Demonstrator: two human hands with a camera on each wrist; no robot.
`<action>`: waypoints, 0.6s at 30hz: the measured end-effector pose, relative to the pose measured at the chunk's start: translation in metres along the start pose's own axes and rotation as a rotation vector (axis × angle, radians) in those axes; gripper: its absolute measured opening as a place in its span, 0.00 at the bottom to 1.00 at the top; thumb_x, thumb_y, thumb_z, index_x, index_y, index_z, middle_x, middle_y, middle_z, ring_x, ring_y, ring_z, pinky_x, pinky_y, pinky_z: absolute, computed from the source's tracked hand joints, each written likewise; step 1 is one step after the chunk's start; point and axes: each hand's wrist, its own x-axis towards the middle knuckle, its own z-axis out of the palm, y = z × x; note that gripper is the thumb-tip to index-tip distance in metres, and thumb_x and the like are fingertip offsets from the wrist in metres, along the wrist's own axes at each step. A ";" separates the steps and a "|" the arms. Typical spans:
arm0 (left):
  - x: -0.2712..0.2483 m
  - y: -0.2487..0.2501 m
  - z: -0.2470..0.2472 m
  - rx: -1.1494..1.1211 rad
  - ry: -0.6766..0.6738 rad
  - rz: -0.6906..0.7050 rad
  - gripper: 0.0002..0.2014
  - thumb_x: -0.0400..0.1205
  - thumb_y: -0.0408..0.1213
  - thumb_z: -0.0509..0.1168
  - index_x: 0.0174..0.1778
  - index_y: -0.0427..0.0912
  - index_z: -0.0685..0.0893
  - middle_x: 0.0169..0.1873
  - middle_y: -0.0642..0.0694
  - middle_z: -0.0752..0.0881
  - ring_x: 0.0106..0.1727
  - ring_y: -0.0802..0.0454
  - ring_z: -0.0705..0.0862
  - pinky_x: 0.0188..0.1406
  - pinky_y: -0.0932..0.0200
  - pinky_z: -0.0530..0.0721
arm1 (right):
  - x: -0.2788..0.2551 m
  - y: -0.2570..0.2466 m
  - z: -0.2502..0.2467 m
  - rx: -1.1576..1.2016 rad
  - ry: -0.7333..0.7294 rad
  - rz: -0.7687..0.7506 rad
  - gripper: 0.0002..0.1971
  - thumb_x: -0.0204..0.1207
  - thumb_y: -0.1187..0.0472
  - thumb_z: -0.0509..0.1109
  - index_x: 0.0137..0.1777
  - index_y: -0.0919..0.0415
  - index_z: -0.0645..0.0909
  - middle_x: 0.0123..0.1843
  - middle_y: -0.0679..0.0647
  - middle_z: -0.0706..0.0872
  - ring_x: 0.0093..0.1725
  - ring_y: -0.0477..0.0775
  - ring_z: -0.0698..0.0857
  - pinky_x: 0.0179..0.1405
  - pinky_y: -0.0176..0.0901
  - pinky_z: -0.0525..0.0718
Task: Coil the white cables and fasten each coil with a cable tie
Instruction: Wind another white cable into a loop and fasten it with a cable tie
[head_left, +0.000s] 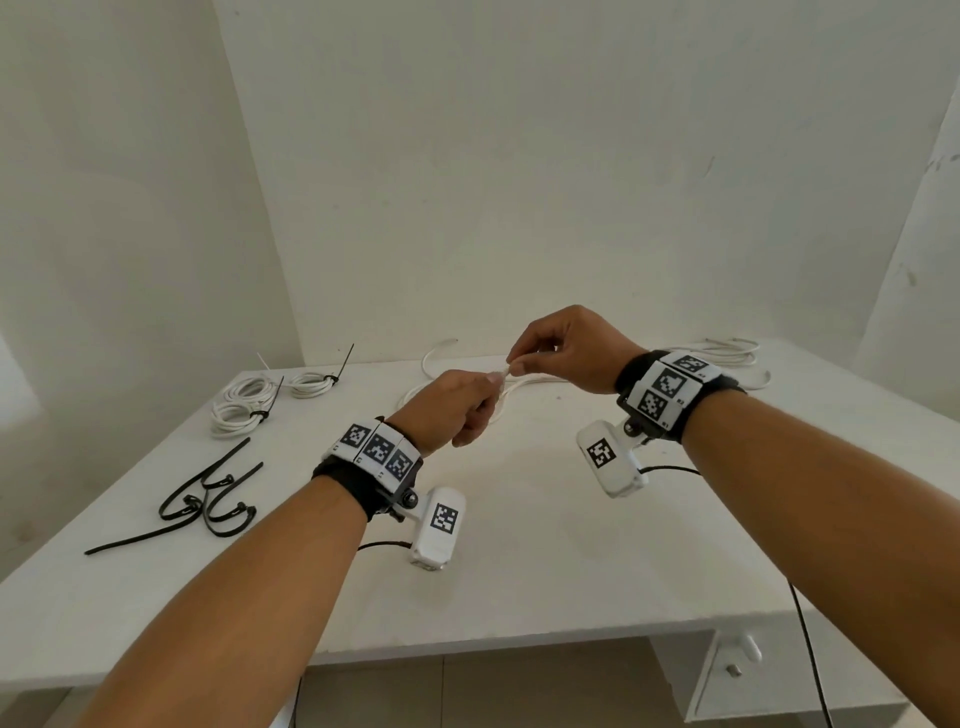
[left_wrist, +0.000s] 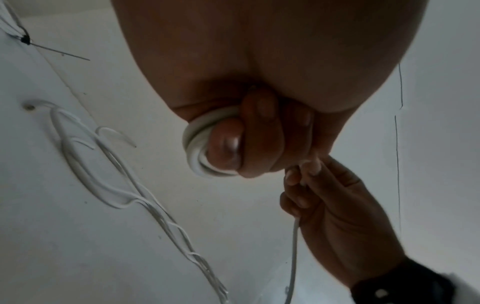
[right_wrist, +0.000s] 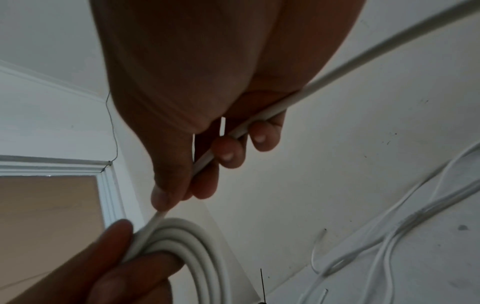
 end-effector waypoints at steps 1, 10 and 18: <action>-0.001 0.002 0.000 -0.066 -0.008 -0.002 0.22 0.90 0.44 0.52 0.34 0.33 0.70 0.21 0.48 0.61 0.22 0.52 0.58 0.21 0.62 0.60 | 0.001 0.001 -0.001 0.026 0.016 -0.005 0.04 0.73 0.55 0.81 0.44 0.53 0.92 0.39 0.49 0.92 0.38 0.53 0.87 0.42 0.43 0.83; -0.007 0.018 0.000 -0.564 -0.035 0.000 0.20 0.89 0.49 0.49 0.33 0.44 0.70 0.16 0.55 0.61 0.17 0.57 0.54 0.16 0.65 0.62 | 0.004 0.005 0.008 0.348 0.163 0.026 0.07 0.77 0.56 0.77 0.47 0.60 0.92 0.34 0.50 0.89 0.26 0.41 0.74 0.28 0.31 0.73; -0.001 0.018 0.009 -0.840 0.026 0.055 0.18 0.87 0.47 0.49 0.34 0.44 0.71 0.18 0.54 0.64 0.17 0.57 0.61 0.19 0.62 0.63 | -0.003 0.023 0.041 0.453 0.236 0.095 0.13 0.79 0.53 0.74 0.40 0.62 0.91 0.29 0.50 0.85 0.24 0.46 0.73 0.24 0.35 0.72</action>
